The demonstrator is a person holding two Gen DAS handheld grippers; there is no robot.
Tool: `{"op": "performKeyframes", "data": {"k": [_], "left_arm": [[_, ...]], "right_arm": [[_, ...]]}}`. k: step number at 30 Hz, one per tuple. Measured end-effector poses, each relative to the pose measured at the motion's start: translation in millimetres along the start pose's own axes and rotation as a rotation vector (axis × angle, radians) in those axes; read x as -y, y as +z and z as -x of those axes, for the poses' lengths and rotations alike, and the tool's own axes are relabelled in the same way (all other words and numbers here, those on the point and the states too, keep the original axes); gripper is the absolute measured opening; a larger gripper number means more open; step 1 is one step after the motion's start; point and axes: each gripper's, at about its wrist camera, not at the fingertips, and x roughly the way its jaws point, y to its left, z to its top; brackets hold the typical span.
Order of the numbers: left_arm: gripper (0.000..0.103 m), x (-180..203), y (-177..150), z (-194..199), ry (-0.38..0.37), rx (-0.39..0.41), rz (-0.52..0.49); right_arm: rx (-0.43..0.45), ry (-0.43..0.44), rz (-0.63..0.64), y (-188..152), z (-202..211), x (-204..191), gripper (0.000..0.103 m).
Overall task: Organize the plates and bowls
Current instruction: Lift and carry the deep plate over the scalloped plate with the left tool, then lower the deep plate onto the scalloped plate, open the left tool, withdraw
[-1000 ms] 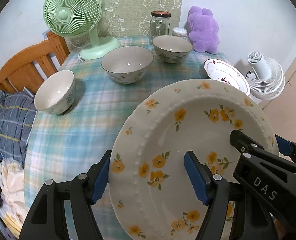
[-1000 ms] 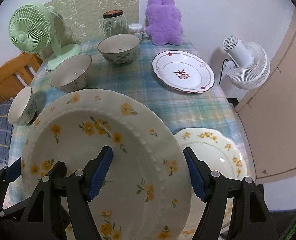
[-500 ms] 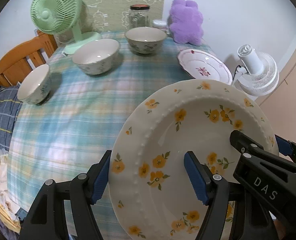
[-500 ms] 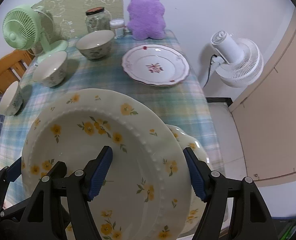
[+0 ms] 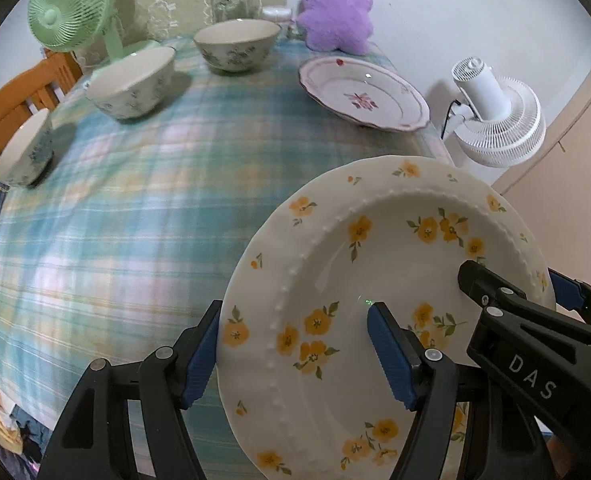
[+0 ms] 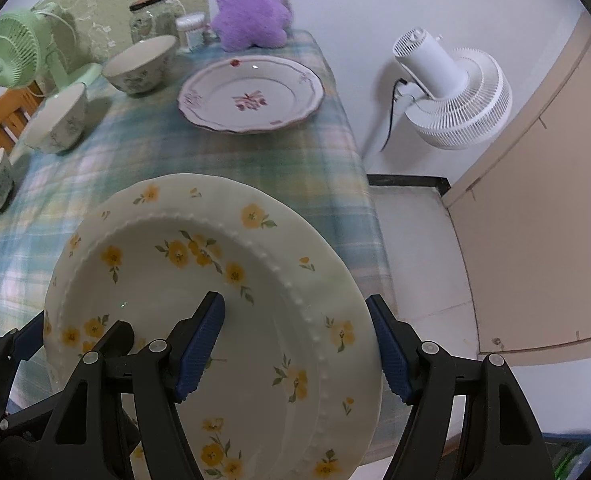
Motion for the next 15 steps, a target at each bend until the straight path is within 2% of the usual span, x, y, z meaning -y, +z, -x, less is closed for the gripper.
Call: {"op": "performKeyframes", "data": {"k": [15], "left_arm": [[0.071,20.6,-2.4,-25.3,0.024,-0.049,-0.025]], "right_arm": [[-0.062,0.004,-0.018,-4.1,-32.5,23.3,0.074]]}}
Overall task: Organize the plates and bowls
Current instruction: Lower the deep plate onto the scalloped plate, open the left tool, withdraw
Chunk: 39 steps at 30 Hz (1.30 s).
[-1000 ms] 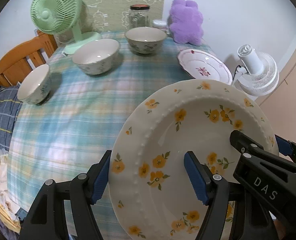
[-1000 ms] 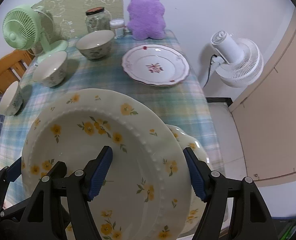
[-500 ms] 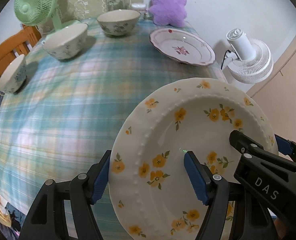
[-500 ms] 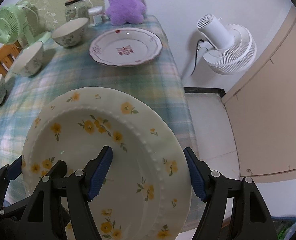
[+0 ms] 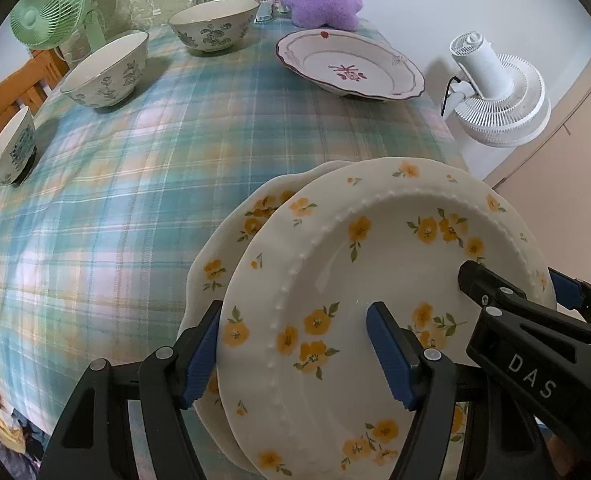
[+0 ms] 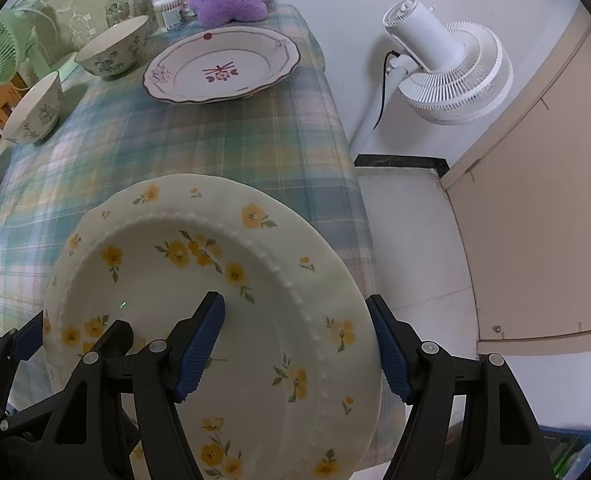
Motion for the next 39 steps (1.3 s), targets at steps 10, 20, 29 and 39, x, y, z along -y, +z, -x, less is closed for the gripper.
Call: {"op": "performKeyframes", "data": {"k": [10,20,29,39], "left_arm": [[0.072,4.8,3.0,-9.4,0.02,-0.017,-0.001],[0.074,7.2,3.8,-6.9,0.06,-0.008,0.0],[0.072,9.8,0.5,-6.5,0.104,-0.013,-0.016],[0.077,11.5,-2.8,-1.0,0.117,-0.024,-0.054]], "right_arm": [[-0.026,0.005,-0.008,3.3,-17.1,6.8,0.074],[-0.013,0.002,-0.003,2.1,-17.5,6.4,0.074],[-0.021,0.009,0.01,0.2,-16.7,5.9,0.074],[-0.029,-0.007,-0.015,-11.2,-4.6,14.9,0.074]]}}
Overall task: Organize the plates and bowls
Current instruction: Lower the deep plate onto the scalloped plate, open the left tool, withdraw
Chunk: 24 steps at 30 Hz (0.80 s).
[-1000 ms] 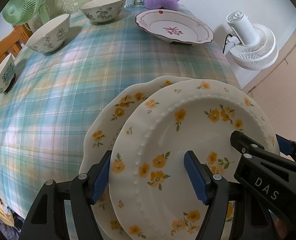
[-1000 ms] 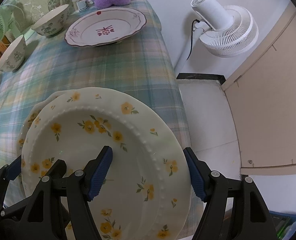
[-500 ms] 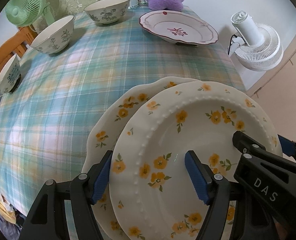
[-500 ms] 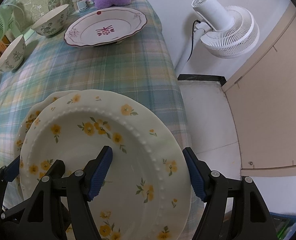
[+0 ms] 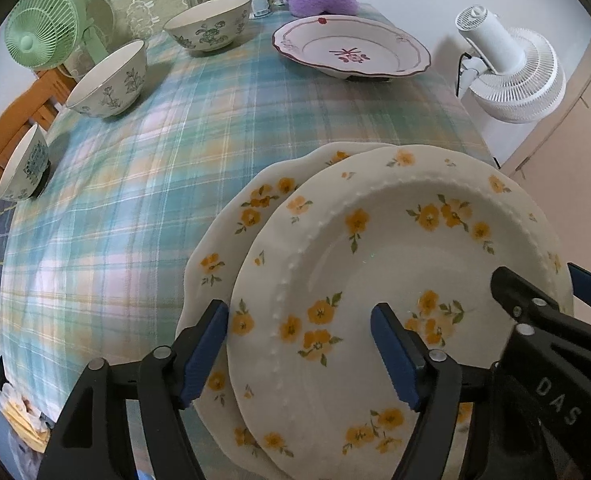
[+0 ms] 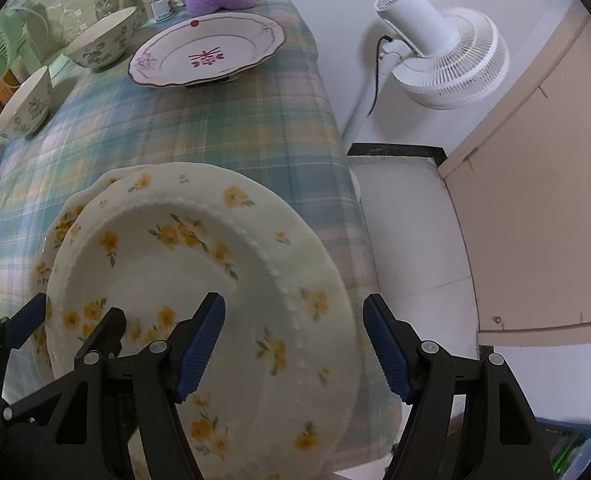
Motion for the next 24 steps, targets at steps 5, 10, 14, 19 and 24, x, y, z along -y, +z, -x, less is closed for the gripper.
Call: {"op": "performKeyframes", "data": {"k": [5,10,14,19,24], "left_arm": [[0.08,-10.1,-3.6,13.8,-0.025,0.01,0.011],[0.083,-19.1,-2.9,17.0,-0.024,0.012,0.012],[0.083,-21.2,-5.0,14.5,-0.041,-0.001,0.006],[0.083,-27.3,-5.5,11.2,-0.044,-0.013,0.022],[0.083,-29.9,-5.2,7.3,-0.043,-0.028,0.035]], "right_arm": [[0.0,0.022,-0.001,-6.4,8.7,4.6,0.055],[-0.019,-0.006,0.005,-12.5,4.6,-4.3,0.054],[-0.03,-0.004,-0.004,-11.3,1.3,-8.8,0.054],[-0.052,0.007,-0.01,-8.3,-4.3,-13.2,0.054],[-0.051,0.012,-0.004,-3.3,-7.9,-19.1,0.054]]}}
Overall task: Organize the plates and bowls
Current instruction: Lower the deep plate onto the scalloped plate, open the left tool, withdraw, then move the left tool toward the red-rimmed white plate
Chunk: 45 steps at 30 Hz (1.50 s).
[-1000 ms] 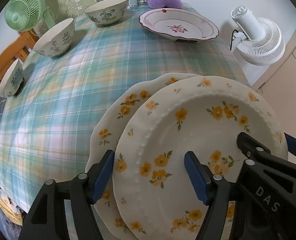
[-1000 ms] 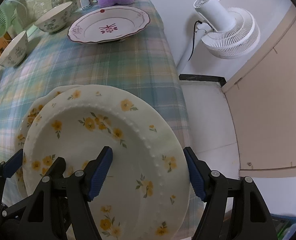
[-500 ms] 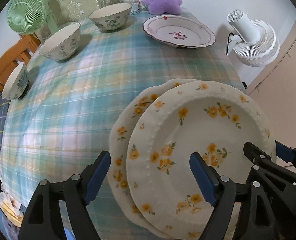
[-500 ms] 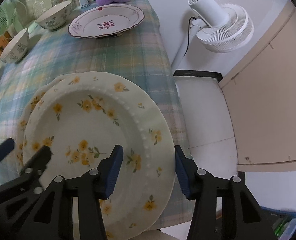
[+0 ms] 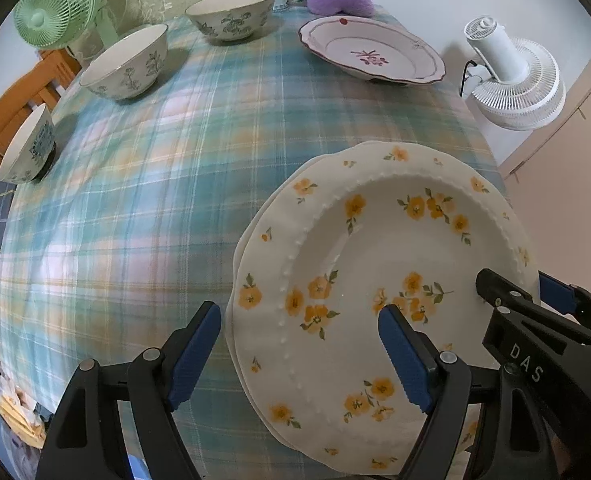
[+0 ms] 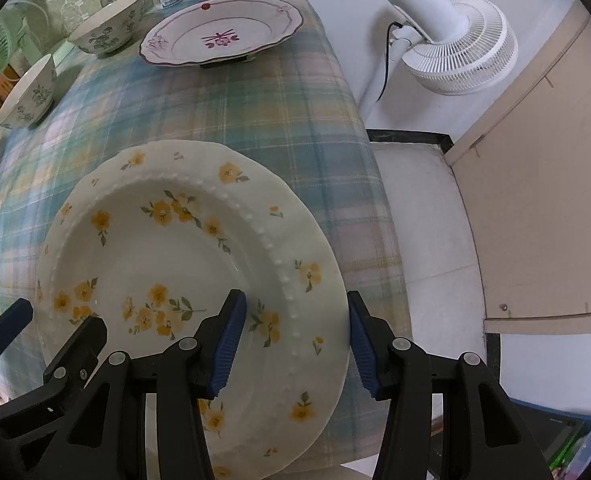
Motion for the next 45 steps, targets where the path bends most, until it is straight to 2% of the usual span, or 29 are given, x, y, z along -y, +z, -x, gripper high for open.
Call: {"op": "performKeyframes", "data": {"k": [6,11,17,28,35,41,45], "left_arm": [[0.083,1.1,0.2,-1.4,0.006,-0.006,0.019],[0.083,1.5,0.1,5.7,0.013,0.013,0.044],[0.085,-4.7,0.6,26.6,0.016,0.056,0.059],[0.092,-28.3,7.7,72.4,-0.012,0.181,0.008],[0.093,-29.8,31.8,93.1,-0.061,0.251,-0.028],[0.093,-22.6,58.9,98.4,-0.073,0.282,-0.008],[0.093,-15.5,78.8,93.6,-0.056,0.292,0.013]], "right_arm": [[-0.002,0.008,0.011,1.9,-0.9,-1.1,0.054],[-0.005,0.062,0.011,3.5,1.3,5.2,0.055],[0.083,0.063,0.029,4.9,29.3,6.7,0.067],[0.204,0.04,-0.032,2.7,88.1,-6.2,0.069],[0.291,0.055,-0.078,11.8,120.3,-22.5,0.069],[0.355,0.053,-0.068,39.8,135.5,-25.4,0.069],[0.364,0.063,-0.062,63.9,132.2,-19.3,0.069]]}}
